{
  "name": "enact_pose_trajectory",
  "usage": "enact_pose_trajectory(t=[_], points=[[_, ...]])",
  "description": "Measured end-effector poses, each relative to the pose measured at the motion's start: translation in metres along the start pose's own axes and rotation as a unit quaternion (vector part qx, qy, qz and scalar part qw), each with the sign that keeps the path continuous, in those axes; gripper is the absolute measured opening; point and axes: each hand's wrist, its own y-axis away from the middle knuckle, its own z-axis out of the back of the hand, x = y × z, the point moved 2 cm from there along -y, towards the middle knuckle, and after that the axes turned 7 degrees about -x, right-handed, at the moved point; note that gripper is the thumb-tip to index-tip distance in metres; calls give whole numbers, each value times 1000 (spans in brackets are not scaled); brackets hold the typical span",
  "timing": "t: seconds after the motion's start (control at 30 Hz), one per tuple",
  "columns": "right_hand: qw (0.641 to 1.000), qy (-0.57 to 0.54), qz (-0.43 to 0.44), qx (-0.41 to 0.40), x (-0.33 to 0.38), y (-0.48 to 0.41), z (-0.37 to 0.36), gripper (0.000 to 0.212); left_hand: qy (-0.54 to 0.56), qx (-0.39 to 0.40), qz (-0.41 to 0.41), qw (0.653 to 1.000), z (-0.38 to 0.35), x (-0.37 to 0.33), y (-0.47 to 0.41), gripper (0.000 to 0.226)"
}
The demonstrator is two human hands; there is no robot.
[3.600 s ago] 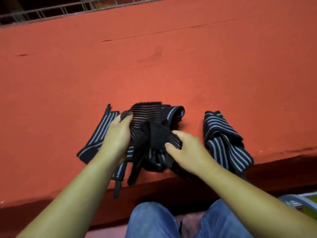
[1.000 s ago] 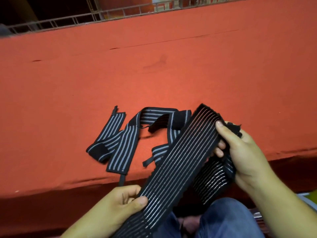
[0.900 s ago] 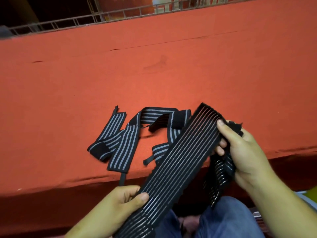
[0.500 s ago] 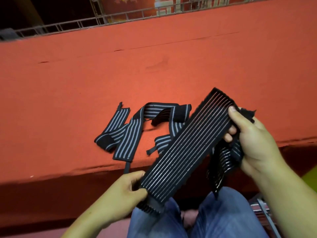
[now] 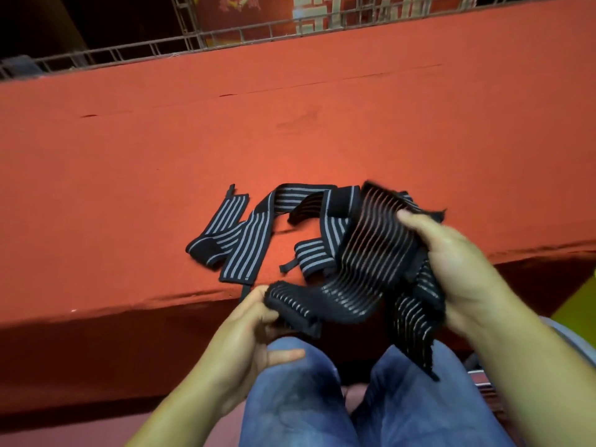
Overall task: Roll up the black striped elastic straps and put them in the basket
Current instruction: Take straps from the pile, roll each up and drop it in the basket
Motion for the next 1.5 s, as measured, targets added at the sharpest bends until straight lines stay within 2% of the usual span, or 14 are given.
enact_pose_trajectory(t=[0.13, 0.27, 0.43, 0.53, 0.6, 0.8, 1.03, 1.17, 1.3, 1.5], points=[[998, 61, -8, -12, -32, 16, -2, 19, -81, -36, -64, 994, -3, -7, 6, 33], [992, 126, -2, 31, -51, 29, -1, 20, -107, -51, -135, 984, -6, -13, 14, 38], [983, 152, 12, 103, -69, 48, 3, 47, -117, -42, -215, 969, -7, -15, 30, 23], [980, 147, 23, 129, -74, 59, 1, 27, -142, -32, -250, 957, -8, -12, 38, 16], [979, 161, 42, 121, -78, 69, 1, 14, -144, -21, -252, 957, -10, -7, 46, 10], [977, 165, 88, 105, -82, 94, 3, 8, -193, -20, -289, 937, -4, 0, 75, 10], [975, 155, 97, 128, -93, 108, 2, 32, -227, -14, -310, 923, 7, 0, 93, 7], [949, 228, 146, 162, -88, 120, -1, 10, -239, -12, -331, 913, 14, -6, 104, 10], [919, 278, 201, 192, -79, 128, -8, 28, -246, 12, -322, 914, 11, -11, 113, 7], [915, 289, 212, 184, -80, 119, 1, 31, -273, -9, -317, 908, 11, -8, 111, 10]])
